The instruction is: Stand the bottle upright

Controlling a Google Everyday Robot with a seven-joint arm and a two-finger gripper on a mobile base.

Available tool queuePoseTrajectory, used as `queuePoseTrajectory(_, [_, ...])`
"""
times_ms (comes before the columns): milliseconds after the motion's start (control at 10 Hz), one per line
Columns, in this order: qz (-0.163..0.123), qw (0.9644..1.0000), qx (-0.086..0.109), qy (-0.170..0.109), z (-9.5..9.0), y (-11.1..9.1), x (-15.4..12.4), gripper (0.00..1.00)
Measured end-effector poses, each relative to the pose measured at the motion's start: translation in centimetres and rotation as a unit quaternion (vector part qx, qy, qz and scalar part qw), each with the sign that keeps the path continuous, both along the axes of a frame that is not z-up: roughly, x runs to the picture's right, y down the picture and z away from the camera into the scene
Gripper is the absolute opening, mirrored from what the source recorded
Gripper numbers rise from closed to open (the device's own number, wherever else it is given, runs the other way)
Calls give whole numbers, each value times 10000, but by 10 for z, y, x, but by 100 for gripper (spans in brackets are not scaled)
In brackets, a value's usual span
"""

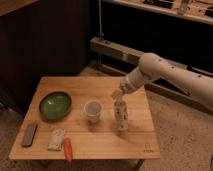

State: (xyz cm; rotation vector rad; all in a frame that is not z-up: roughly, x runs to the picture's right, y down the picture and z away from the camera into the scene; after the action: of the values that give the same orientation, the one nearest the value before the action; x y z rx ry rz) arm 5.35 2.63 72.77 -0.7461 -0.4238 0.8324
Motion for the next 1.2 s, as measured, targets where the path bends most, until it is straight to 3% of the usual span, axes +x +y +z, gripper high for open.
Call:
queuePoseTrajectory(500, [-111, 9975, 312, -621, 0, -8, -10, 0])
queuePoseTrajectory(900, [-171, 9940, 611, -890, -4, -11, -12, 0])
queuePoseTrajectory(1200, [-238, 9881, 829, -1275, -11, -13, -15, 2])
